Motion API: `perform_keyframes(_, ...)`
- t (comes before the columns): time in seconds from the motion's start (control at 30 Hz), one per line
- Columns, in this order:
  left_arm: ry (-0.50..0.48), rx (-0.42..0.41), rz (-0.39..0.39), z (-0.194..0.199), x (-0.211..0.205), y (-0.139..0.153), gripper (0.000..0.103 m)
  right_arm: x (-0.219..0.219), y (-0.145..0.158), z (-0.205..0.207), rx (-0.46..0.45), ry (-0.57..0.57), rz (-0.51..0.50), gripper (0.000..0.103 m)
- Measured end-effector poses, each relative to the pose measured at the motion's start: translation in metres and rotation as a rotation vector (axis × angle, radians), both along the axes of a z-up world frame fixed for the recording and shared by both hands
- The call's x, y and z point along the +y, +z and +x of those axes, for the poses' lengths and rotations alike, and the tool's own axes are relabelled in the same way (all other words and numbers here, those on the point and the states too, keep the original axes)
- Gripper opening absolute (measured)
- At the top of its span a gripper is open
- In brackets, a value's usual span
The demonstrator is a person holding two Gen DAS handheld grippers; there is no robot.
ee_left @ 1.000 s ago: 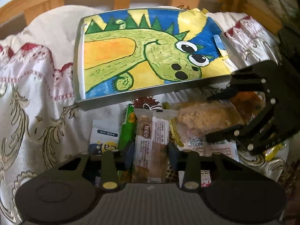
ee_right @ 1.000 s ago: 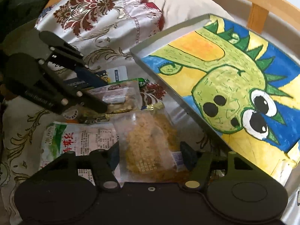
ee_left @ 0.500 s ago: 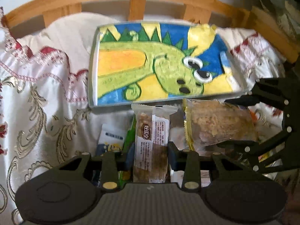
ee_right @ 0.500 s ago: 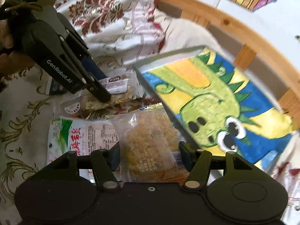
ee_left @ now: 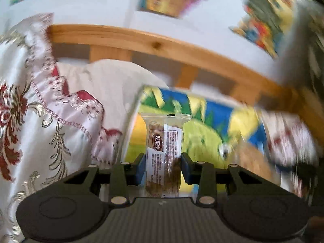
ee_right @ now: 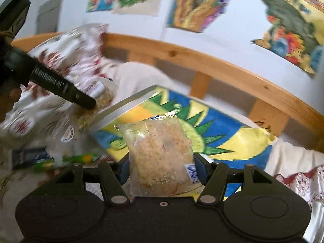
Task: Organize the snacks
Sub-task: 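Carry the snack bar with the left tool while the right tool carries the floss bag over the tray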
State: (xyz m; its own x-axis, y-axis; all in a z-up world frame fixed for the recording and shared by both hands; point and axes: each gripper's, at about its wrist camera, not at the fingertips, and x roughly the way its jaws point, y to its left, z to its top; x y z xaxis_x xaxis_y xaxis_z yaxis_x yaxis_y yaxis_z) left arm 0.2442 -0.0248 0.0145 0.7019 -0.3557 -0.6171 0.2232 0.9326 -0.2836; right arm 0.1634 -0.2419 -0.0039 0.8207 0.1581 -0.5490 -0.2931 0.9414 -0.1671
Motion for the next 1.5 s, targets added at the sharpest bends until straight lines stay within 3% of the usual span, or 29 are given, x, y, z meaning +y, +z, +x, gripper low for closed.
perform_keyframes(0.1,0.089,-0.011,-0.082,0.021,0.004,-0.005,0.041,-0.008,-0.006,0.012,-0.011,-0.063,0.027,0.064)
perform_keyframes(0.37,0.166,0.002,-0.117,0.056,0.0,-0.036,0.041,-0.015,-0.028,0.031,0.004,-0.131,0.021,0.064)
perform_keyframes(0.67,0.151,0.041,-0.078,0.071,-0.012,-0.06,0.041,-0.013,-0.053,0.052,0.062,-0.144,-0.02,0.064)
perform_keyframes(1.0,0.151,0.057,-0.057,0.081,-0.017,-0.068,0.041,-0.013,-0.061,0.062,0.059,-0.155,-0.059,0.064)
perform_keyframes(1.5,0.129,0.02,0.005,0.085,-0.031,-0.071,0.041,-0.016,-0.069,0.07,0.085,-0.192,-0.074,0.064)
